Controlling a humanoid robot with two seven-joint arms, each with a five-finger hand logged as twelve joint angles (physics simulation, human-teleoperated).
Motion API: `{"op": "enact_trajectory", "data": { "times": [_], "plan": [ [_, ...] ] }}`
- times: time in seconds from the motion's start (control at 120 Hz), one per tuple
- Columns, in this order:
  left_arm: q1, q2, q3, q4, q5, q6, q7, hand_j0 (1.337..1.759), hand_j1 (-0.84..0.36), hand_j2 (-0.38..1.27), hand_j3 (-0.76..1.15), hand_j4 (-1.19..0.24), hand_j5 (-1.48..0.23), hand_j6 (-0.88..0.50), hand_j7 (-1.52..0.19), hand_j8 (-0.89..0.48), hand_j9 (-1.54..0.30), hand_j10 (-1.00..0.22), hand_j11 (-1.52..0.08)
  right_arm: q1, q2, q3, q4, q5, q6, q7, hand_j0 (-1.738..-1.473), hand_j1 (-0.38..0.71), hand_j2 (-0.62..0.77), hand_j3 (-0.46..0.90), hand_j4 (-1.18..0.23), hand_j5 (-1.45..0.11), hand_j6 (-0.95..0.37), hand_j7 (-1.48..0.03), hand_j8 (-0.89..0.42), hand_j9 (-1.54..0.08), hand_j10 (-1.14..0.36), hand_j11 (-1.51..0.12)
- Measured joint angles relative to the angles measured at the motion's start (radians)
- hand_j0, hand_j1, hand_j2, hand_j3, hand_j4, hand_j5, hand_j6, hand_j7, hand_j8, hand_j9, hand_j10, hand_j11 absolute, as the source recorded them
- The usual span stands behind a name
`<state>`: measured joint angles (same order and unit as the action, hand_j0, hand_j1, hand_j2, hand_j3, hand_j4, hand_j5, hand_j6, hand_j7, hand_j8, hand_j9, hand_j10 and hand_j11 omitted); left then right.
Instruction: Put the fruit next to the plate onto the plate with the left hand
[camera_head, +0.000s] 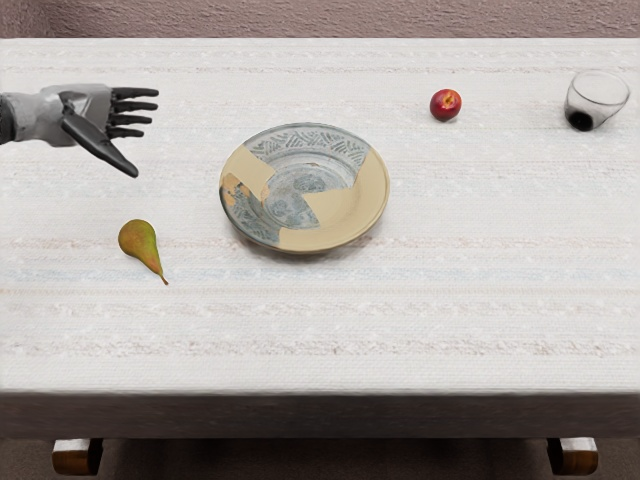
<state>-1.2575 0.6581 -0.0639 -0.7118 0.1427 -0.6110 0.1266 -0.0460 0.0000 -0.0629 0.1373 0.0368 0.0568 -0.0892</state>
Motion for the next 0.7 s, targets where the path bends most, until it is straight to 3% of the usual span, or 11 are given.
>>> {"op": "enact_trajectory", "data": {
  "times": [0.283,0.567,0.7],
  "plan": [
    [-0.017,0.008,-0.002,-0.032,0.048,0.0,0.001,1.658,0.35,0.0,0.0,0.0,0.0,0.0,0.0,0.0,0.0,0.0,0.0,-0.003,0.0,0.0,0.0,0.0,0.0,-0.002,-1.658,-0.32,0.0,0.0,-0.02,-0.03,-0.02,-0.03,-0.02,-0.03,-0.02,-0.03],
    [-0.12,-0.022,-0.01,-0.061,0.392,0.0,-0.001,1.658,0.35,0.0,0.0,0.0,0.0,0.0,0.0,0.0,0.0,0.0,0.0,-0.004,0.0,0.0,0.001,0.0,0.0,-0.003,-1.658,-0.32,0.0,0.0,-0.02,-0.03,-0.02,-0.03,-0.02,-0.03,-0.02,-0.03],
    [-0.111,-0.024,-0.041,-0.111,0.553,0.0,-0.004,1.658,0.35,0.0,0.0,0.0,0.0,0.0,0.0,0.0,0.0,0.0,0.0,-0.004,0.0,0.0,0.001,0.0,0.0,-0.003,-1.658,-0.32,0.0,0.0,-0.02,-0.03,-0.02,-0.03,-0.02,-0.03,-0.02,-0.03]
  ]
}}
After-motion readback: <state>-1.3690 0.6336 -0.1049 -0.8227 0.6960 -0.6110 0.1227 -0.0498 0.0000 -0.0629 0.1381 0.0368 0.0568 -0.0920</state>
